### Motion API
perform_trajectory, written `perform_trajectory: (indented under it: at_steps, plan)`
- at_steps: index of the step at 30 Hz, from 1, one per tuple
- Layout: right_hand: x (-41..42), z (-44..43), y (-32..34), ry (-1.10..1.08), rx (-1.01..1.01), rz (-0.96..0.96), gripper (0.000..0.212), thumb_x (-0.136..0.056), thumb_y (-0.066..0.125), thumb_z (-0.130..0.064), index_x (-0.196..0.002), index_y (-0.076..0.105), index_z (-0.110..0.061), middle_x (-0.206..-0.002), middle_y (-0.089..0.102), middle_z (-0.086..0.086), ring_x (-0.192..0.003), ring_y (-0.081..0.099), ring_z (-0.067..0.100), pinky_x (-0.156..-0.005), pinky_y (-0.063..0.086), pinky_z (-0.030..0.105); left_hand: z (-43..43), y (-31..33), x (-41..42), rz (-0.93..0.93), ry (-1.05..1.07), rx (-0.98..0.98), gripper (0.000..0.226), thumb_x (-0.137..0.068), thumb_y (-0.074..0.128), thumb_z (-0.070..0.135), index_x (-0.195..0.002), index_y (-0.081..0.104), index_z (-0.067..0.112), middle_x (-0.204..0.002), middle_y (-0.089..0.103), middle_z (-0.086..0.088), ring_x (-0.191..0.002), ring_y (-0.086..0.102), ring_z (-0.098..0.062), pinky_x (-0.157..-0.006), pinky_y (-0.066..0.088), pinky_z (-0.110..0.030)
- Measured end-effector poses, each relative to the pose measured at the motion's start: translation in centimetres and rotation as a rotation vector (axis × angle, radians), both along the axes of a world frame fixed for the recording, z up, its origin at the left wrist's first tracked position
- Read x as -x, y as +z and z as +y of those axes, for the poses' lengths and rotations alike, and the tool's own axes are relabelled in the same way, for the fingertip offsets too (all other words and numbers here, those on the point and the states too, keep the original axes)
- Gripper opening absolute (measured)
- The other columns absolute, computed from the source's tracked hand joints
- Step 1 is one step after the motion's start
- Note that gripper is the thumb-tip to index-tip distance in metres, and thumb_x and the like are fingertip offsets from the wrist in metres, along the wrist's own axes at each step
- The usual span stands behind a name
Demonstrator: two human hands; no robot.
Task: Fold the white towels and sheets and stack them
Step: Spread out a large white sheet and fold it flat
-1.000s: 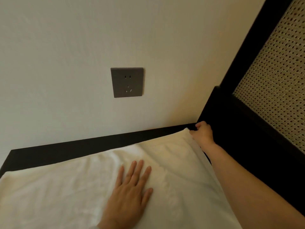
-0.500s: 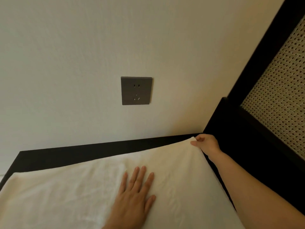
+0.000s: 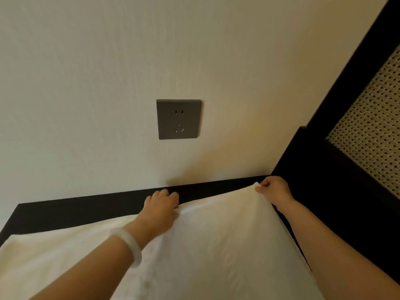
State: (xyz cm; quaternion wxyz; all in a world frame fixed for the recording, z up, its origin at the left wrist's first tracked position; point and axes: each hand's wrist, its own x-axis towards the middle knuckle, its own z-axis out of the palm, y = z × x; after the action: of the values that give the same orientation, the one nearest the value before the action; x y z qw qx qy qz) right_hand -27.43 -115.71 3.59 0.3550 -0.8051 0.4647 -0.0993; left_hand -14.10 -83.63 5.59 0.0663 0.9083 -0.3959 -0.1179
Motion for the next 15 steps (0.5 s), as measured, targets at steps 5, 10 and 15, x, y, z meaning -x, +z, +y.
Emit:
perform_trajectory:
  at_steps: [5, 10, 15]
  plan:
    - [0.5, 0.6, -0.8, -0.047, 0.119, -0.097, 0.018, -0.084, 0.075, -0.016, -0.077, 0.061, -0.008, -0.103, 0.055, 0.010, -0.081, 0.056, 0.024, -0.076, 0.041, 0.029, -0.6, 0.3, -1.2, 0.008, 0.007, -0.089, 0.024, -0.097, 0.051, 0.044, -0.110, 0.054, 0.024, -0.115, 0.048, -0.001, -0.112, 0.046, -0.023, -0.093, 0.035, -0.033]
    - [1.9, 2.1, 0.4, -0.003, 0.185, -0.007, 0.026, -0.089, 0.072, -0.025, -0.103, 0.061, -0.007, -0.119, 0.048, 0.011, -0.097, 0.057, 0.026, -0.086, 0.047, 0.035, 2.1, 1.2, 1.7, -0.182, 0.084, -0.022, 0.051, -0.097, 0.045, 0.056, -0.137, 0.042, 0.026, -0.142, 0.037, -0.001, -0.131, 0.035, -0.022, -0.112, 0.029, -0.036]
    - [9.9, 5.2, 1.8, -0.020, 0.157, 0.009, 0.015, -0.089, 0.069, -0.022, -0.101, 0.063, -0.016, -0.105, 0.056, 0.005, -0.089, 0.057, 0.018, -0.078, 0.048, 0.032, 11.1, 1.5, 7.6, -0.117, 0.238, 0.070, 0.052, -0.093, 0.042, 0.063, -0.135, 0.051, 0.033, -0.148, 0.042, 0.001, -0.137, 0.041, -0.024, -0.113, 0.033, -0.048]
